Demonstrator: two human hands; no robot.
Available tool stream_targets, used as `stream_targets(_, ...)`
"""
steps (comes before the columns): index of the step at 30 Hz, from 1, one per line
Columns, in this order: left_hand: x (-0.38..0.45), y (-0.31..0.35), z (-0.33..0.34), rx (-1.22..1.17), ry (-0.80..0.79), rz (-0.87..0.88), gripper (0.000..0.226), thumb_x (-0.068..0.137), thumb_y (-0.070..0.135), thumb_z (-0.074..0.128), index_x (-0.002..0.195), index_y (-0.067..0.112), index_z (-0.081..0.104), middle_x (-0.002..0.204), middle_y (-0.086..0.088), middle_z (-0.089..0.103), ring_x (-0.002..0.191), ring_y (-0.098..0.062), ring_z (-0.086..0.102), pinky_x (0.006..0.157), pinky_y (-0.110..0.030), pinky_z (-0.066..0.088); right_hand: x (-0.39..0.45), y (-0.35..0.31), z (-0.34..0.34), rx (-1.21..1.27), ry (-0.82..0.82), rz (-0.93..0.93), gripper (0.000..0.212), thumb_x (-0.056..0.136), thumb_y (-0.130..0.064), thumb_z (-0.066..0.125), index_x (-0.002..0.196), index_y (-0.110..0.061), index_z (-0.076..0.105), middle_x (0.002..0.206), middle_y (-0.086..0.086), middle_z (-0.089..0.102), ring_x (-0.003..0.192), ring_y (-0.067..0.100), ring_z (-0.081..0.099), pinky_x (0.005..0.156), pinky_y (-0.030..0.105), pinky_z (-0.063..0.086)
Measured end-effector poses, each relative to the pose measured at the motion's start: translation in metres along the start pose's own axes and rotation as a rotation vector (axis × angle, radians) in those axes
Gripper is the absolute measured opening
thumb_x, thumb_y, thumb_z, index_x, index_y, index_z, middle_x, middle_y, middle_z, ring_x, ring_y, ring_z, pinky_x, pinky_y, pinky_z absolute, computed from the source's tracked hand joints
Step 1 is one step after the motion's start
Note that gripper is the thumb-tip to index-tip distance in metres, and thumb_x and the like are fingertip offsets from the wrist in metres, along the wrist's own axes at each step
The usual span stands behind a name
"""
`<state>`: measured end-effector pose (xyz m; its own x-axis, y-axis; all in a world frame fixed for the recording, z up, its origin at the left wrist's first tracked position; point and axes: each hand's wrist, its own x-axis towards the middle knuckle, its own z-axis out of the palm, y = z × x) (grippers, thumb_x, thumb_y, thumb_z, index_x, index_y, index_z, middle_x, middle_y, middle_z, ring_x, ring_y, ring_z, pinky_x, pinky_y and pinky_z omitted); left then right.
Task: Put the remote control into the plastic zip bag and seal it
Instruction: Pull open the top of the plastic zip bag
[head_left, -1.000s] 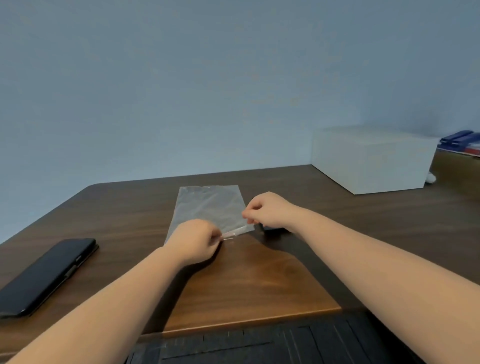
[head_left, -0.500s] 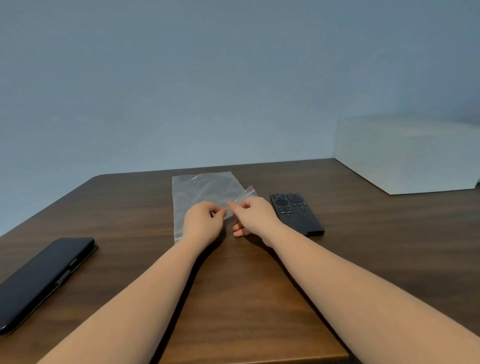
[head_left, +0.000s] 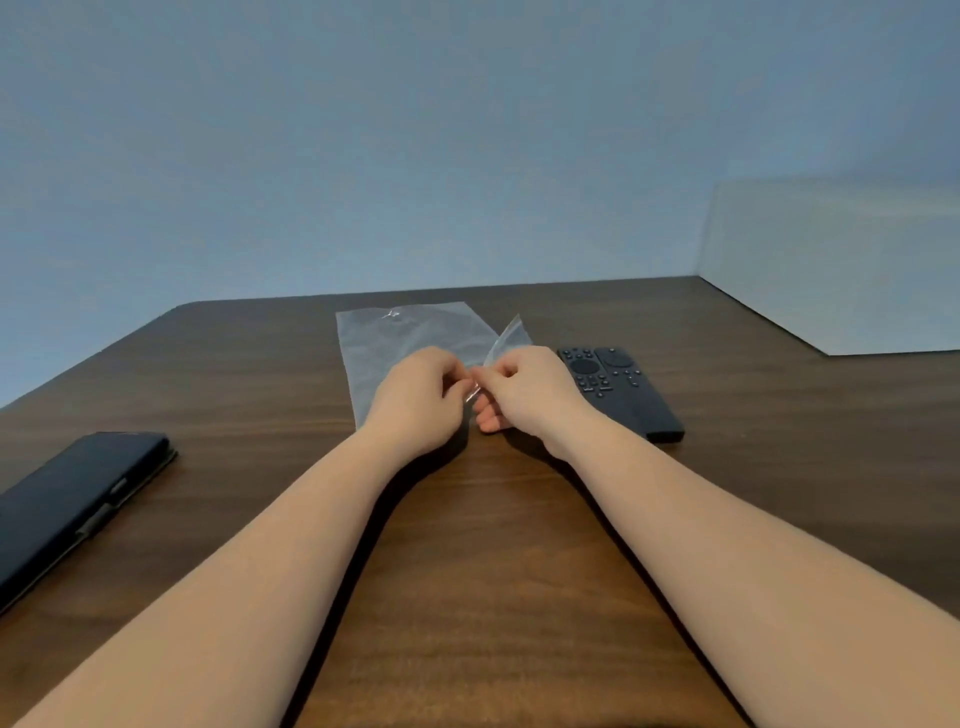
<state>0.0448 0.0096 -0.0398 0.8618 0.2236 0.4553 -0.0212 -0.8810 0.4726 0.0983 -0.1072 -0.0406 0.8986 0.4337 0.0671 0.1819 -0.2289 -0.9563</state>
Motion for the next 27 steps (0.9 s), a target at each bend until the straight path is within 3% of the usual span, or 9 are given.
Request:
stream_targets(8,0.0,-0.001,-0.004,0.01,-0.005,0.08,0.013,0.089,0.014,0.049,0.077,0.014,0.051,0.075,-0.003,0.056,0.072,-0.022,0.051,0.065,-0.034,0.04,-0.006,-0.008,-0.005,-0.28,0.085,-0.166,0.028,0.093,-0.025,0.053,0.078,-0.007,0.068,0.059,-0.001,0.065,0.049,0.008,0.058,0.054,0.02,0.045)
stream_targets(13,0.006,-0.01,-0.023,-0.065,0.207,-0.048,0.01,0.09,0.011,0.048,0.08,0.012,0.047,0.073,-0.004,0.054,0.07,-0.023,0.051,0.063,-0.031,0.035,-0.006,-0.009,-0.008,-0.352,0.11,-0.183,0.031,0.093,-0.024,0.053,0.078,-0.001,0.067,0.062,0.002,0.068,0.056,0.009,0.061,0.074,0.03,0.05)
stream_targets(16,0.001,-0.006,-0.031,-0.161,0.247,-0.017,0.015,0.088,0.003,0.045,0.093,0.017,0.045,0.069,0.0,0.051,0.068,-0.021,0.054,0.056,-0.028,0.038,-0.006,-0.01,-0.012,-0.323,0.139,-0.164,0.03,0.093,-0.022,0.051,0.08,0.0,0.068,0.064,0.003,0.069,0.056,0.009,0.059,0.077,0.032,0.05)
stream_targets(19,0.0,-0.008,-0.027,-0.052,0.175,0.038,0.026,0.084,-0.002,0.041,0.094,0.012,0.061,0.081,0.001,0.051,0.091,-0.029,0.056,0.068,-0.028,0.038,-0.008,-0.01,-0.014,-0.336,0.132,-0.148,0.031,0.093,-0.019,0.05,0.082,0.002,0.068,0.065,0.003,0.069,0.057,0.008,0.058,0.076,0.03,0.048)
stream_targets(23,0.007,-0.017,-0.024,0.007,0.186,-0.063,0.033,0.084,0.019,0.05,0.116,0.013,0.057,0.095,0.003,0.052,0.085,-0.017,0.053,0.073,-0.028,0.04,-0.009,-0.011,-0.016,-0.379,0.08,-0.139,0.03,0.093,-0.018,0.049,0.082,0.001,0.068,0.07,0.006,0.071,0.055,0.006,0.057,0.073,0.027,0.048)
stream_targets(27,0.009,-0.022,-0.025,0.085,0.224,-0.174,0.061,0.08,0.054,0.054,0.128,0.019,0.039,0.125,0.0,0.047,0.102,-0.022,0.055,0.079,-0.041,0.05,-0.011,-0.012,-0.015,-0.44,0.028,-0.145,0.027,0.092,-0.017,0.05,0.085,0.002,0.067,0.072,0.006,0.072,0.055,0.006,0.057,0.068,0.026,0.048)
